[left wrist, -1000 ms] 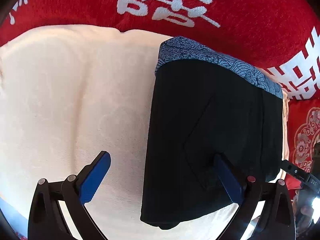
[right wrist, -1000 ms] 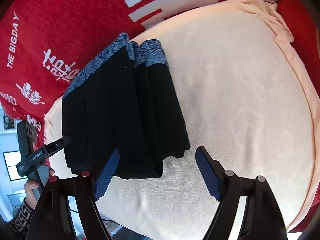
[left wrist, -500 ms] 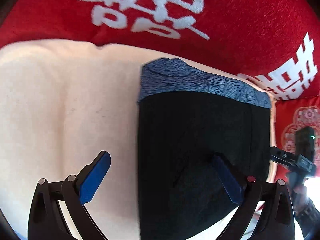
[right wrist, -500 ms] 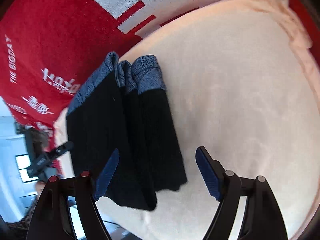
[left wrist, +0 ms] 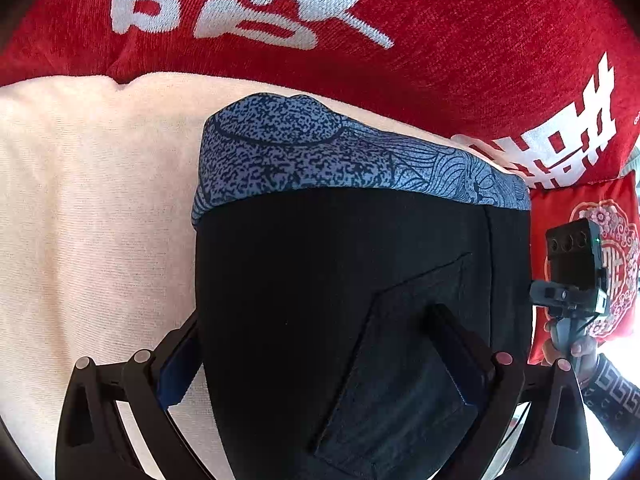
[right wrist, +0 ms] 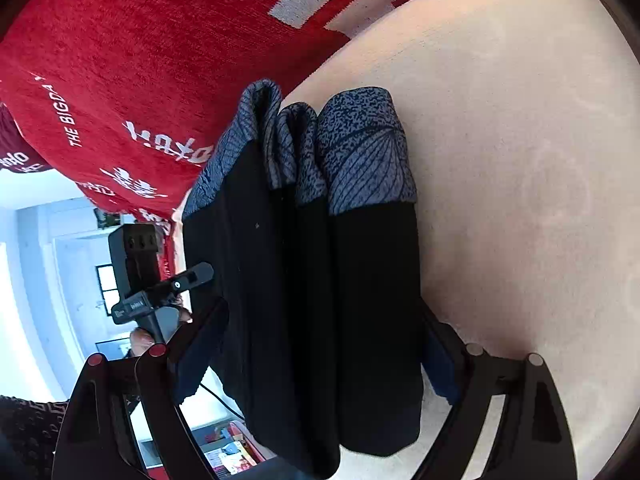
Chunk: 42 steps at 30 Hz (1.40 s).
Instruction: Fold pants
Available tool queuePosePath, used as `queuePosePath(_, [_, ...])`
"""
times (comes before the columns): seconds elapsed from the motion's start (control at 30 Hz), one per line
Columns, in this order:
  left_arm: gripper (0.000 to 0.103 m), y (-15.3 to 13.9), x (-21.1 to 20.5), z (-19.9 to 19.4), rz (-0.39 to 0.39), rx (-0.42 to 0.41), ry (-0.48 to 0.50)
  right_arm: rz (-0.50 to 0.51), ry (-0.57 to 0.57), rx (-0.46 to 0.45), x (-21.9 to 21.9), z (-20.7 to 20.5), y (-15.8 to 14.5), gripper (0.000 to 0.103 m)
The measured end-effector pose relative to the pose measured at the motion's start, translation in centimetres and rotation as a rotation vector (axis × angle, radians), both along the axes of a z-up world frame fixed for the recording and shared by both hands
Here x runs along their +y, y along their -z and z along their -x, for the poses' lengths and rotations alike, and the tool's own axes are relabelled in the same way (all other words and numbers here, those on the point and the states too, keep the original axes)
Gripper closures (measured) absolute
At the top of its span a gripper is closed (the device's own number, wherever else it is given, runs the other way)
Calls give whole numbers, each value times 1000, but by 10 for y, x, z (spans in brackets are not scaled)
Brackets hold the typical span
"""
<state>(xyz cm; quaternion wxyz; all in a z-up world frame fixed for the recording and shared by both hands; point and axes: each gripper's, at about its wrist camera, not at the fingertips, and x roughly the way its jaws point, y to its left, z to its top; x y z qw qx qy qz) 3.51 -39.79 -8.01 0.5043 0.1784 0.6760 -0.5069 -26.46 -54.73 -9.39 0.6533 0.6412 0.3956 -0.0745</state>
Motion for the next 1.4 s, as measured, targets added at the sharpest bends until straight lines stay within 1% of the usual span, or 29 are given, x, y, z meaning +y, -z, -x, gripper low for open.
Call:
queuePosePath(0.1, [0,1,0,-2,-10,1,-8,-34,52,1,-7,4,2,12])
queuePosePath(0.13, [0,-1,4,-4,-12,-6,-11,-30,51,16,-6,2,1,12])
queuePosePath(0.17, [0,-4,4,-2,-12,-26,-23,-11,37,38,-3,-3,-2,15])
queuePosePath(0.2, [9,-7,5,0,-4,-38,-33,33,4,79,0,-7,-7,23])
queuePosePath(0.23, [13,-11,7,4,13,-41,-39,69,-23,108,3,-11,-12,26])
queuePosePath(0.27, [18,-18,10,7,28,-67,-47,71,-25,110,4,-12,-15,32])
queuePosePath(0.3, [25,-23,12,10,39,-84,-50,53,-11,98,4,-9,-17,38])
queuePosePath(0.33, [27,-30,15,13,44,-102,-63,32,6,79,3,-6,-18,41])
queuePosePath(0.37, [31,-34,17,13,43,-108,-75,14,24,61,2,0,-19,50])
queuePosePath(0.4, [35,-40,20,13,48,-110,-90,-9,38,42,0,5,-20,55])
queuePosePath(0.43, [36,-45,22,15,54,-109,-100,-24,46,27,0,9,-23,56])
queuePosePath(0.6, [37,-69,43,24,63,-120,-100,-32,10,-9,15,14,-42,57])
queuePosePath(0.7, [37,-83,68,28,66,-126,-95,-24,-1,-31,33,16,-58,56])
queuePosePath(0.77, [37,-91,90,24,68,-116,-96,-7,-5,-44,53,16,-69,56])
queuePosePath(0.83, [37,-95,109,18,58,-110,-96,-10,12,-61,74,17,-76,56])
queuePosePath(0.93, [37,-104,138,12,60,-141,-63,-20,31,-62,107,16,-77,56])
queuePosePath(1.0, [37,-101,149,10,53,-152,-50,-25,37,-57,122,13,-73,56])
queuePosePath(1.13, [36,-80,164,3,3,-147,-57,-44,49,-29,148,6,-60,56])
queuePosePath(1.17, [35,-71,169,2,-10,-166,-50,-38,35,-15,153,4,-55,56])
queuePosePath(1.23, [23,-54,178,0,-32,-224,-50,-14,-9,33,160,-3,-45,54])
queuePosePath(1.27, [12,-50,178,2,-30,-239,-62,13,-24,71,164,-5,-40,50])
queuePosePath(1.3, [9,-47,180,1,-22,-246,-73,25,-25,89,166,-6,-36,47])
queuePosePath(1.37, [7,-46,180,0,-15,-244,-80,12,19,105,166,-1,-27,41])
queuePosePath(1.4, [2,-46,179,2,-19,-265,-78,3,38,117,166,2,-23,36])
